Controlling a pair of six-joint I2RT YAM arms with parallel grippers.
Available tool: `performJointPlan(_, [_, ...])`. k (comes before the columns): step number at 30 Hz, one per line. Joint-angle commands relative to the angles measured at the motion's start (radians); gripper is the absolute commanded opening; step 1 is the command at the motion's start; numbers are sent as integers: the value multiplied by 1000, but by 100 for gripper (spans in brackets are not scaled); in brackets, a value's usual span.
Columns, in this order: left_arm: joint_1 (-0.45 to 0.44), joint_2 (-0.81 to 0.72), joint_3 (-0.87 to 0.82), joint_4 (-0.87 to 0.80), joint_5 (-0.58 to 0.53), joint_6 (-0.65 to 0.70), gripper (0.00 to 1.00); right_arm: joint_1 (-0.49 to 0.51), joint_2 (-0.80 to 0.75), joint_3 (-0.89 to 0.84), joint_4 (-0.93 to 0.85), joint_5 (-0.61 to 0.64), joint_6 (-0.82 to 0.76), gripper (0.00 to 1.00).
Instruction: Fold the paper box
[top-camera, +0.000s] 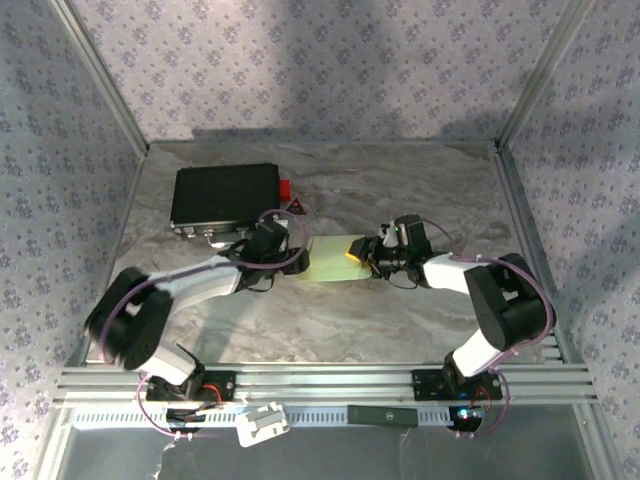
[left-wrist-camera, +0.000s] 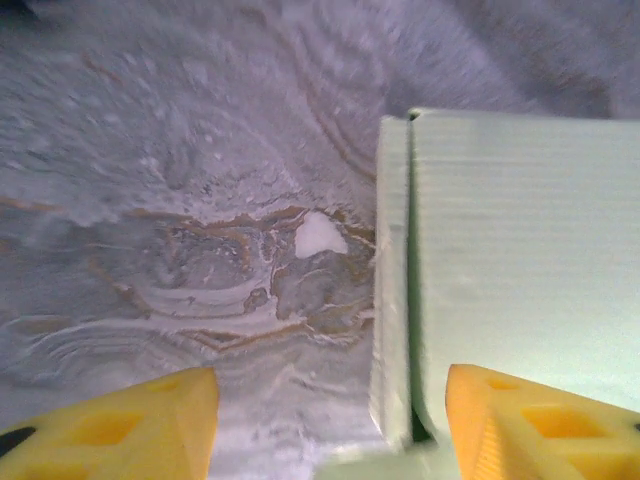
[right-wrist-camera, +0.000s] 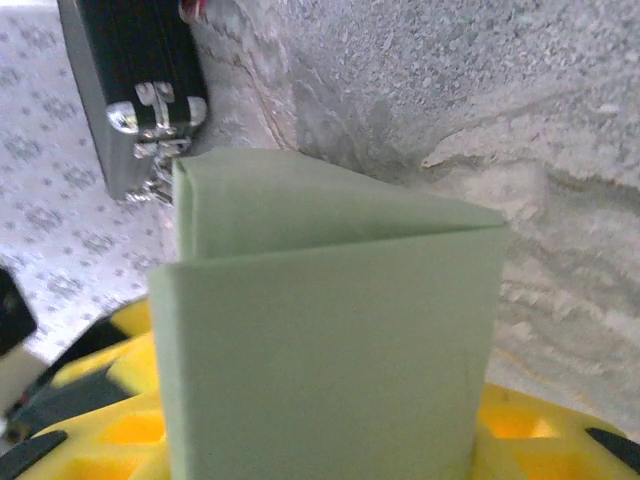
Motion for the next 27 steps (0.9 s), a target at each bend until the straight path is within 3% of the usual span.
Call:
performJointPlan(1, [-35,-197,-32,25,-79,84,70,-26,-89,54,-95,-8,171,47])
performJointPlan(3, [-21,-264,-65,32,-65,21,88,-55,-111,84,-181,-49,235,45])
performJointPlan(5, [40,-272,-51,-16,-5,-164,95,-85,-126,105,-243,-94,289,45])
performJointPlan(8, [115,-219,-1,-73,123,-501,95,-105,-124,117,-260,-168,375,46])
performJointPlan(10, [114,-190,20,-77,140,-674,95,-107,-127,108,-230,-191,441,46])
performJointPlan(15, [129,-147,-36,103,151,-1015,95,-103,-148,107,-251,-184,505,46])
performJointPlan(20, [103,-51,8,157,254,-1186,96,-83,-165,106,-281,-155,518,45])
performJointPlan(27, [31,-11,10,181,219,-1311,93,-31,-152,92,-243,-114,569,45])
